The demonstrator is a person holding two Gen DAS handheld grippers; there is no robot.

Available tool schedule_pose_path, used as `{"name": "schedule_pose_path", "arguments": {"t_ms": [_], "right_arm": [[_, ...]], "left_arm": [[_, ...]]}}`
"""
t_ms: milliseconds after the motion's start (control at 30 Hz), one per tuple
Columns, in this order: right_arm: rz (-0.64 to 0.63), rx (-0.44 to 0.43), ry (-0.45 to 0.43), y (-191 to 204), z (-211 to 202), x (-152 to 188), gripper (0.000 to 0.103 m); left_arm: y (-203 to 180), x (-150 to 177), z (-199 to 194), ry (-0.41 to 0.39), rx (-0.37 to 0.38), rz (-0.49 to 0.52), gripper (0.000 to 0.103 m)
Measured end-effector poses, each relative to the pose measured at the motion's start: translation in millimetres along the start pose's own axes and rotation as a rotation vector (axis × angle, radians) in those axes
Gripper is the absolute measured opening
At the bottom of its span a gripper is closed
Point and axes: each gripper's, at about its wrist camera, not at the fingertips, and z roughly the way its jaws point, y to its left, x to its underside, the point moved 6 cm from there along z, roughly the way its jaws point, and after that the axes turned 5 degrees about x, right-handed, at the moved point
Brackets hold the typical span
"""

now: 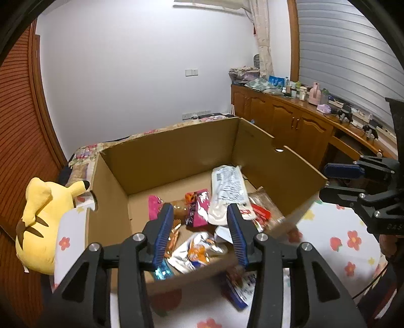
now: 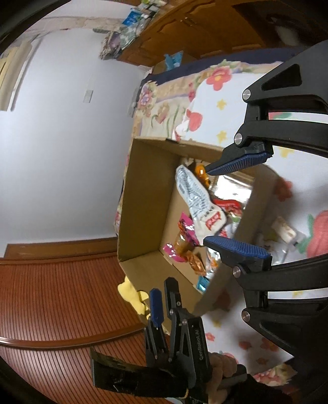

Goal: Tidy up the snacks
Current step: 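Move both open grippers back toward the last snacks on the table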

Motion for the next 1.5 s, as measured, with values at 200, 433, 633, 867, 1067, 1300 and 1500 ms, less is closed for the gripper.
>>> {"name": "schedule_pose_path", "arguments": {"t_ms": [200, 433, 633, 867, 1067, 1300, 1500], "right_arm": [[0.022, 0.011, -0.009, 5, -25, 21, 0.051], [0.027, 0.020, -0.015, 17, -43, 42, 0.051], [0.031, 0.023, -0.014, 24, -50, 57, 0.051], [0.032, 0.019, -0.009, 33, -52, 68, 0.051], [0.031, 0.014, 0.007, 40, -43, 77, 0.050], [0.038, 0.000, 0.058, 45, -18, 87, 0.048], [0.080, 0.007, 0.105, 41, 13, 92, 0.048]], "left_arm": [[-15, 15, -26, -0.016, -0.002, 0.012, 0.047], [-26, 33, -45, -0.025, -0.009, 0.016, 0.049], [-35, 52, -53, -0.021, -0.013, 0.012, 0.049], [-40, 64, -57, -0.010, -0.019, 0.004, 0.049], [-42, 73, -55, 0.003, -0.018, 0.011, 0.049], [-39, 86, -47, 0.027, -0.013, -0.007, 0.050], [-41, 93, -41, 0.041, -0.004, -0.020, 0.050]]}}
